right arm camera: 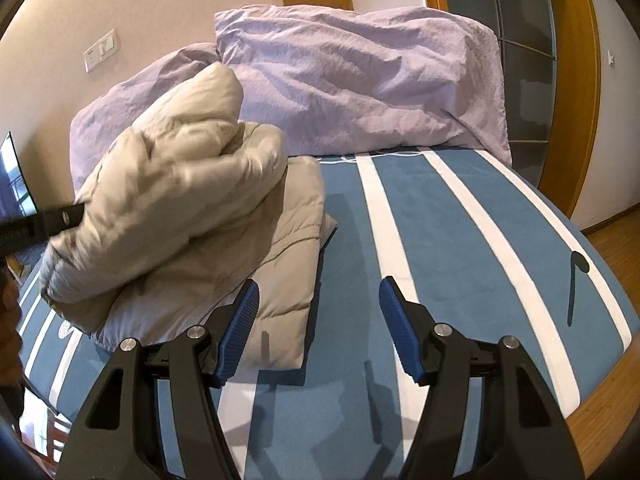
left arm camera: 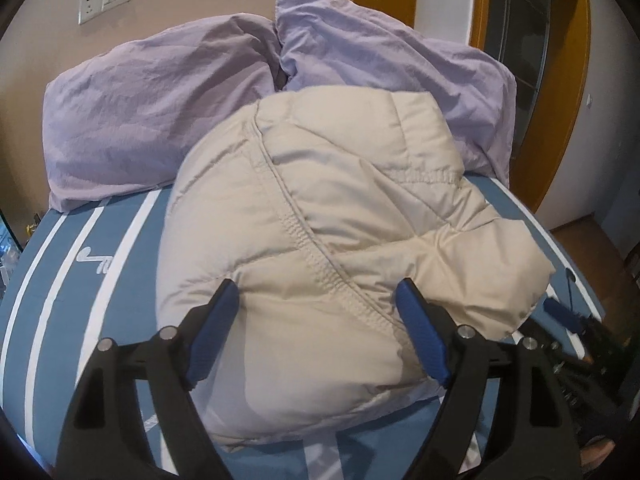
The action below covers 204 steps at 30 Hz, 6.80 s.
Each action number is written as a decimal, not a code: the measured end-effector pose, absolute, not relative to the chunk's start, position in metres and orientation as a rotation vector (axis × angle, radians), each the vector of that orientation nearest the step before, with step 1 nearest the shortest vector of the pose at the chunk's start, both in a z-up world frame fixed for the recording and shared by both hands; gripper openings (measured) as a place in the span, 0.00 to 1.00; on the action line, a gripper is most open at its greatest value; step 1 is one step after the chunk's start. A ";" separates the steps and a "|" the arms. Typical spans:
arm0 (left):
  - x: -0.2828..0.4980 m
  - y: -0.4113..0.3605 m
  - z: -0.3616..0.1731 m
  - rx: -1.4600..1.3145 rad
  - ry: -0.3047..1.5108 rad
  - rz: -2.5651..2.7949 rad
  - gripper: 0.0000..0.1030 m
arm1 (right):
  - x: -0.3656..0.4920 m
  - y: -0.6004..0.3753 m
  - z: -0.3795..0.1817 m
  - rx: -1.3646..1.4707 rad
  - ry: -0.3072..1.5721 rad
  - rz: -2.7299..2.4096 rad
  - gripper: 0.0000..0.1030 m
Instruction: Fold large clothes
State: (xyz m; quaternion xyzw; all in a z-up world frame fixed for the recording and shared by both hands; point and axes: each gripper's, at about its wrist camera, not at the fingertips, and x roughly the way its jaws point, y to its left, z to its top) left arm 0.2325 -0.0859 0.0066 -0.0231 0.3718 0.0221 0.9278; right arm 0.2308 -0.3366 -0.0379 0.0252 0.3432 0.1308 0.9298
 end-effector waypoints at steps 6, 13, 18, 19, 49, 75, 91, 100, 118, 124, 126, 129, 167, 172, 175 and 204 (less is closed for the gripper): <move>0.238 -0.094 -0.010 -0.052 0.771 0.025 0.78 | 0.242 -0.345 -0.024 0.076 0.682 0.257 0.62; 0.238 -0.106 -0.020 -0.025 0.763 0.015 0.79 | 0.256 -0.335 0.000 0.119 0.651 0.318 0.50; 0.239 -0.107 -0.024 -0.025 0.761 -0.001 0.79 | 0.265 -0.317 0.007 0.162 0.665 0.397 0.35; 0.239 -0.107 -0.024 -0.024 0.761 -0.003 0.79 | 0.266 -0.313 0.007 0.169 0.671 0.411 0.32; 0.242 -0.090 0.017 -0.048 0.696 0.018 0.81 | 0.279 -0.301 -0.066 0.190 0.875 0.390 0.26; 0.281 -0.052 -0.026 -0.001 0.717 0.124 0.88 | 0.288 -0.306 -0.020 0.186 0.769 0.369 0.30; 0.281 -0.053 -0.034 0.002 0.683 0.088 0.88 | 0.359 -0.250 0.007 0.147 0.673 0.342 0.30; 0.278 -0.056 -0.028 -0.008 0.646 0.053 0.89 | 0.379 -0.241 -0.047 0.099 0.791 0.282 0.28; 0.280 -0.053 0.010 -0.026 0.647 0.030 0.91 | 0.379 -0.250 -0.071 0.147 0.825 0.295 0.28; 0.303 -0.044 0.035 -0.003 0.612 0.082 0.91 | 0.380 -0.250 -0.072 0.149 0.824 0.295 0.28; 0.315 -0.044 0.038 0.009 0.614 0.105 0.91 | 0.379 -0.249 -0.071 0.148 0.824 0.294 0.28; 0.327 -0.043 0.037 0.023 0.620 0.131 0.91 | 0.380 -0.249 -0.072 0.147 0.822 0.295 0.28; 0.378 -0.024 -0.033 0.003 0.770 0.247 0.96 | 0.376 -0.247 -0.070 0.106 0.786 0.293 0.29; 0.380 -0.022 -0.035 -0.007 0.782 0.243 0.97 | 0.377 -0.247 -0.070 0.103 0.789 0.296 0.29; 0.380 -0.021 -0.036 -0.009 0.784 0.242 0.97 | 0.377 -0.246 -0.070 0.103 0.791 0.297 0.29; 0.391 -0.020 -0.046 0.016 0.818 0.271 0.98 | 0.379 -0.248 -0.068 0.107 0.798 0.303 0.30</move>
